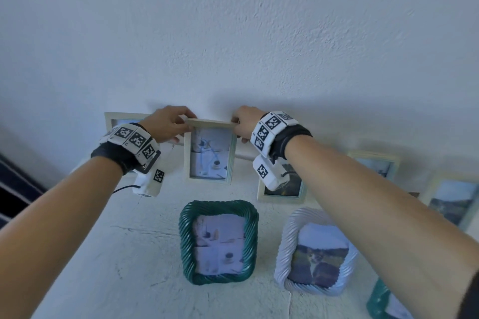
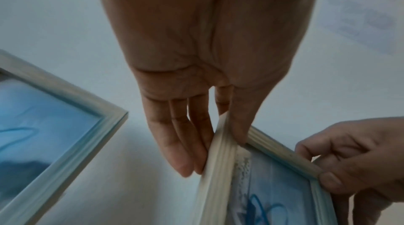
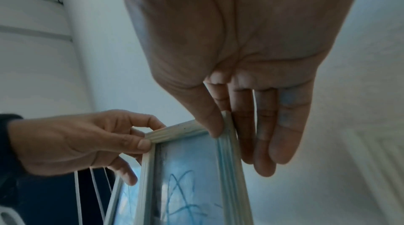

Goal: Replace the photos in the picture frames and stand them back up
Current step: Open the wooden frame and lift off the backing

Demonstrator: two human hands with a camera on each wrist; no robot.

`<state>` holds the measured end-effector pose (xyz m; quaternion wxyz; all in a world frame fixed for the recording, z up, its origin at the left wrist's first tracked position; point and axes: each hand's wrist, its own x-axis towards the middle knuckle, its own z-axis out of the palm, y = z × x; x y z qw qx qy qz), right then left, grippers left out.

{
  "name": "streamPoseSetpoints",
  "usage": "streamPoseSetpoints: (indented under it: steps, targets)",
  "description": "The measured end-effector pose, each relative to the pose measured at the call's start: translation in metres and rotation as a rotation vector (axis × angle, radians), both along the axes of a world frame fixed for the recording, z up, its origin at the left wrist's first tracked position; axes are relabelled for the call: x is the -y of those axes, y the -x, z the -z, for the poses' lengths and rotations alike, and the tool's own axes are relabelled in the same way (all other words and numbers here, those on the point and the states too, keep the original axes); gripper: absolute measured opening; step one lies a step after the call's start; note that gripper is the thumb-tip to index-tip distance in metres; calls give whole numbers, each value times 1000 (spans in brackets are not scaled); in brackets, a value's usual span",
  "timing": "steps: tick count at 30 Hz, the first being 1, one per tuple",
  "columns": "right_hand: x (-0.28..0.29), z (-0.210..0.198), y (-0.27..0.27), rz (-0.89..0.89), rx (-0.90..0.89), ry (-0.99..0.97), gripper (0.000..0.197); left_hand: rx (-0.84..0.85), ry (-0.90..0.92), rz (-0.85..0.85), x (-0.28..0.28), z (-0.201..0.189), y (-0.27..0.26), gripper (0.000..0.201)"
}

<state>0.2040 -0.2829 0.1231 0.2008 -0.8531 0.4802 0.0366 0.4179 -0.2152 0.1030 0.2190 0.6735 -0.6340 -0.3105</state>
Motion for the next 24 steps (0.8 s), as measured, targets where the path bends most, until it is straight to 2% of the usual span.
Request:
streamPoseSetpoints:
  steps: [6,9,12,14,16,18,21,23,24]
  targets:
    - [-11,-44,48,108,449,-62,25,-123,159,44,-21,-58,30,21]
    - [-30,-65,84,173,690,-55,25,-211,216,66,-34,-86,52,24]
    - [-60,-70,123,207,908,-71,19,-284,239,119,-50,-105,81,24]
    - [-86,-63,150,229,1010,-115,23,-337,229,157,-63,-113,104,29]
    - [-116,-52,177,253,1075,-200,40,-393,209,192,-75,-116,128,38]
    - [-146,-35,207,246,1123,-304,56,-442,180,215,-86,-113,156,35]
    - [-191,-9,247,332,1219,-454,39,-476,105,242,-105,-97,197,31]
    - [-217,16,272,470,1305,-488,22,-463,45,258,-118,-77,224,27]
    - [-230,29,284,513,1356,-548,21,-456,16,261,-126,-65,237,25]
